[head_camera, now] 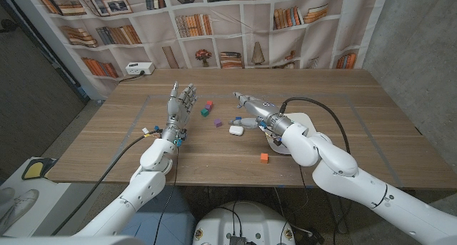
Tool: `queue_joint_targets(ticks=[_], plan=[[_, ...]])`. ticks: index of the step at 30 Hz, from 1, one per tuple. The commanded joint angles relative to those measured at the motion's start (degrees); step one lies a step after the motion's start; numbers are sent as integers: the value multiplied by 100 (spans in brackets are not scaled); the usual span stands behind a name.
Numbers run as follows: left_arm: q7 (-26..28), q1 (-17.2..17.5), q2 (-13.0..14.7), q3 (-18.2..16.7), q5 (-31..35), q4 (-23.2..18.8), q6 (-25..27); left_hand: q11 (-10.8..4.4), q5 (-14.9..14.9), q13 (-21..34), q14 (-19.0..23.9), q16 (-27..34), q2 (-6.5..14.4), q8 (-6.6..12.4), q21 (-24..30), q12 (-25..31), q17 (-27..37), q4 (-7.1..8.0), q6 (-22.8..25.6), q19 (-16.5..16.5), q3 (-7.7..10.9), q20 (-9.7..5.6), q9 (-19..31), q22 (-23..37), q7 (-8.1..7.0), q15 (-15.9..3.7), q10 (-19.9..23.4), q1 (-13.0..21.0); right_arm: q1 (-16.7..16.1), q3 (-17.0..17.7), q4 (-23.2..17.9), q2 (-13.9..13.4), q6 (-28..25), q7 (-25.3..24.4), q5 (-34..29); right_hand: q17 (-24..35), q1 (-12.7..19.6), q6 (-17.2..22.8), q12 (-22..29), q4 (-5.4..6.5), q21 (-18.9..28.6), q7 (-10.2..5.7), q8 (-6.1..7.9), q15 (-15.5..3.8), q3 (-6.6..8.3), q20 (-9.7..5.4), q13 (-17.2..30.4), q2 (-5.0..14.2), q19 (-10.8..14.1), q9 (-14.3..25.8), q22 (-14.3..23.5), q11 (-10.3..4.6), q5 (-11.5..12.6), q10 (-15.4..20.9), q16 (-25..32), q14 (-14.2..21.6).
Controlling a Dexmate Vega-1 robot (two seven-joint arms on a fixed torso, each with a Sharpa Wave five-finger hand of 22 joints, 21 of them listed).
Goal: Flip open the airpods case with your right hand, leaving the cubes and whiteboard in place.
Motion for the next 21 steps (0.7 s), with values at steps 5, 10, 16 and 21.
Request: queue_joint_targets(ticks=[5,10,16,21], plan=[[2,2,-36,17,31,21,-37,-14,43,16,58,28,23,-1,12,9,18,62,-26,36,-19,7,27,15,14,6,39,23,3,-179,34,151,-209,11,-500,27,-51,-512,25,52,-2,76,-12,42,-40,33,30,-95,22,32,22,47,-15,116,8,57],[29,-17,-69,29,59,44,-60,-19,51,16,59,24,26,-2,9,2,18,82,-33,34,-33,8,26,14,10,5,30,29,31,-248,61,212,-229,71,-621,31,-108,-497,40,84,-3,108,7,71,-74,38,34,-138,25,34,23,68,-31,188,23,103],[11,-25,-83,48,55,65,-62,-25,61,16,67,21,15,0,4,-2,16,106,-33,34,-61,8,26,11,0,11,30,40,26,-325,97,317,-376,140,-824,35,-156,-477,53,111,-8,120,24,58,-98,46,40,-164,15,35,24,50,-37,250,39,152],[74,-5,-72,45,85,28,-38,-28,69,17,60,12,0,5,-4,1,15,124,-26,25,-87,17,26,9,7,20,48,49,36,-393,148,416,-525,190,-1003,36,-192,-404,71,126,-5,97,59,2,-119,42,47,-194,23,35,26,-2,-45,324,64,226]])
